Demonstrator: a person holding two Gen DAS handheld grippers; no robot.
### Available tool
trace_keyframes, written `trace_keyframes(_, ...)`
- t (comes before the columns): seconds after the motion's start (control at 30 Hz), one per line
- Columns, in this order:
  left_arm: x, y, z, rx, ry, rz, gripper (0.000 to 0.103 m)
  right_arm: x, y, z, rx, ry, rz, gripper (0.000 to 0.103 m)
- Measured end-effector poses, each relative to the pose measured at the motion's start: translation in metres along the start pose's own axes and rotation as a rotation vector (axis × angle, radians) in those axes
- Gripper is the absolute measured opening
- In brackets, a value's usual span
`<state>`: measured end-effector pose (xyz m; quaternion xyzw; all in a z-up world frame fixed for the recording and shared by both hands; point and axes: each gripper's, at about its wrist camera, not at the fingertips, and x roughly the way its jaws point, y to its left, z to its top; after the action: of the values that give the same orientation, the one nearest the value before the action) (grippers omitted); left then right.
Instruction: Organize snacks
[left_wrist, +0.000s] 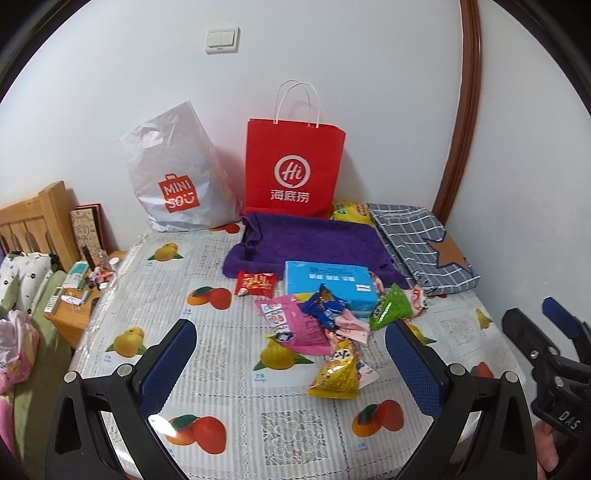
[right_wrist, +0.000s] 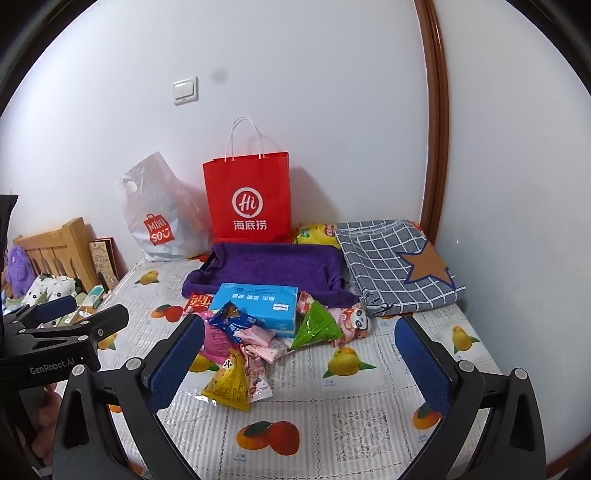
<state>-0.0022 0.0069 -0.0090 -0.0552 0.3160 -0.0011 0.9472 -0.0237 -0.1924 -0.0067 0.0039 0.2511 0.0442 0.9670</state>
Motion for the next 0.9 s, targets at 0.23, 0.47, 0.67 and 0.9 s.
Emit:
trace_keyframes(0.23,0.002,0.001,-0.002,0.036,0.014,0.01,0.103,-0.001,0.0,-0.001,0.01,-0.014,0.014,0.102)
trace_keyframes(0.47,0.003,0.004,-0.003,0.035,0.01,0.018,0.103,0.006,0.007,-0.003,-0.004,0.001,0.036,0.102)
trace_keyframes(0.67,0.003,0.004,-0.004,0.047,0.006,0.005,0.102,0.007,0.005,-0.001,0.03,0.004,0.054,0.102)
trace_keyframes(0.9,-0.001,0.002,-0.005,0.051,-0.011,-0.008,0.102,0.011,0.003,-0.004,0.056,0.019,0.09,0.102)
